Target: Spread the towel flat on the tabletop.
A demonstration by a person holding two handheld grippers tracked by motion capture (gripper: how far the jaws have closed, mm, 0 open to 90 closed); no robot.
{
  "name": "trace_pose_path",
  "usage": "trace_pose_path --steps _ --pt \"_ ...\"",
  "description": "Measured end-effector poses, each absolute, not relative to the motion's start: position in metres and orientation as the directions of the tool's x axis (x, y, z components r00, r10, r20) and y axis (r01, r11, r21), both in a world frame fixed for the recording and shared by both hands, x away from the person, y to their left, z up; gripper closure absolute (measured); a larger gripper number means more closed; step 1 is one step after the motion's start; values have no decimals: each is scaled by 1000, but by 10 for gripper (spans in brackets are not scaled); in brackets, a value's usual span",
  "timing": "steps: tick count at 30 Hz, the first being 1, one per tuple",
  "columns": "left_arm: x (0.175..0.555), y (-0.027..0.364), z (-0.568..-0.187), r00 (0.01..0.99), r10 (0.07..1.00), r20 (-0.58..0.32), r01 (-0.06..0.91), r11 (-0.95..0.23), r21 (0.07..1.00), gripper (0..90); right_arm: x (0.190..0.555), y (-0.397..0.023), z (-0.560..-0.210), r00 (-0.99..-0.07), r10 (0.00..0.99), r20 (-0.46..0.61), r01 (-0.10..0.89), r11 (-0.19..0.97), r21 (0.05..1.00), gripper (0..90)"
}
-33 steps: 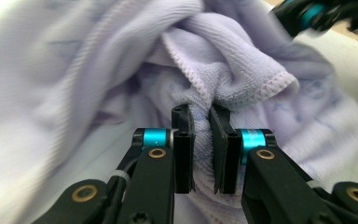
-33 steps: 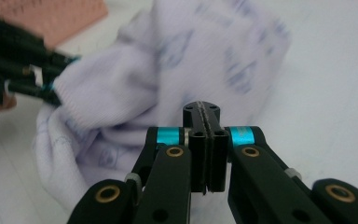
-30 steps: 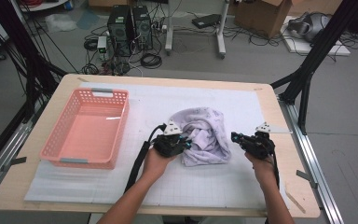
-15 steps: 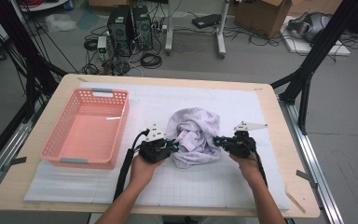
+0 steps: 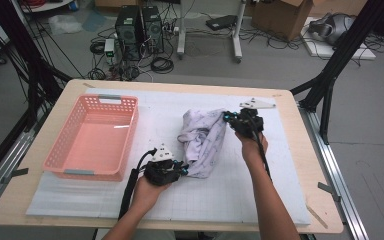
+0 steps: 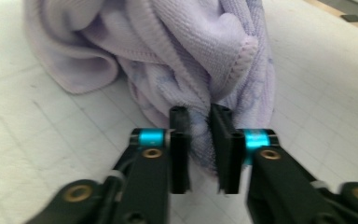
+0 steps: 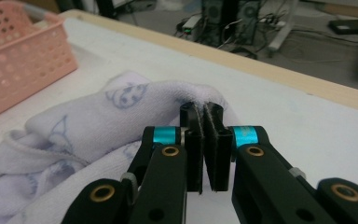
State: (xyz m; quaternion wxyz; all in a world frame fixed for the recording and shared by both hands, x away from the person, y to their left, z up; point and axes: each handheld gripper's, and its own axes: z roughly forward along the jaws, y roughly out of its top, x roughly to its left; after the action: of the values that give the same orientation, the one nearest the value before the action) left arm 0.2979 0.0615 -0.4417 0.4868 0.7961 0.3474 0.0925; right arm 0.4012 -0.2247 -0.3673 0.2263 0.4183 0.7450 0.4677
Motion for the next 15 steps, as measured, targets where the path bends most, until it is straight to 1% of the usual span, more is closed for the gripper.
trace_pose_path --steps 3,4,6,7,9,12,15 --pt "300 69 -439 715 672 -191 468 -259 845 527 406 -212 -372 -583 811 45 419 253 872 849" --pt "302 73 -436 708 681 -189 463 -244 852 487 407 -212 -373 -590 806 54 430 256 866 822" --pt "304 78 -431 708 684 -175 434 -227 872 467 406 -215 -376 -592 800 96 451 231 862 689" --pt "305 79 -428 709 684 -171 425 -221 878 464 405 -219 -377 -590 798 123 459 206 864 662" --pt "308 79 -420 718 677 -164 399 -206 894 459 402 -225 -378 -599 786 151 459 182 870 645" --pt "313 73 -410 741 657 -137 354 -209 912 451 392 -234 -378 -617 769 166 441 164 882 641" --pt "319 62 -404 771 627 -111 326 -239 915 441 379 -245 -377 -633 758 157 410 156 899 636"
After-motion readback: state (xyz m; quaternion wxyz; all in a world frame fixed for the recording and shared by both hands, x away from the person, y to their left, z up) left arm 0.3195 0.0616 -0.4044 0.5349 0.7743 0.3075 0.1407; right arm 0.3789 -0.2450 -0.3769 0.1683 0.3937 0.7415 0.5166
